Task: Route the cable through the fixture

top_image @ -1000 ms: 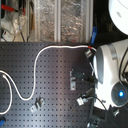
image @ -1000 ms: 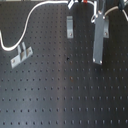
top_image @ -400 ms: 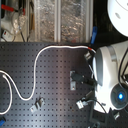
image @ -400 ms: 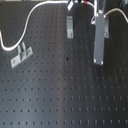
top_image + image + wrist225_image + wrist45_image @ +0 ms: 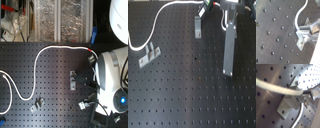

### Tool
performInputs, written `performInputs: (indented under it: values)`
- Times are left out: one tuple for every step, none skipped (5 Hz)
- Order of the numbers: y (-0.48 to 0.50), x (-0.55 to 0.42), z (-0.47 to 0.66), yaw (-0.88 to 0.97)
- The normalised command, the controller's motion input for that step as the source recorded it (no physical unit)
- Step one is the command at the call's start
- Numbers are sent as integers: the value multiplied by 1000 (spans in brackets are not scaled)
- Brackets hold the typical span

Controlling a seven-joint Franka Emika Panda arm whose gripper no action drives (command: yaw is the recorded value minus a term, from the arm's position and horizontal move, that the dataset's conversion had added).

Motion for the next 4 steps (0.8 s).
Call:
performInputs:
  values:
    - [-158, -44, 192, 143]
    - [-63, -144, -138, 271]
    - [-207, -142, -408, -60]
    - [-343, -289, -366, -186]
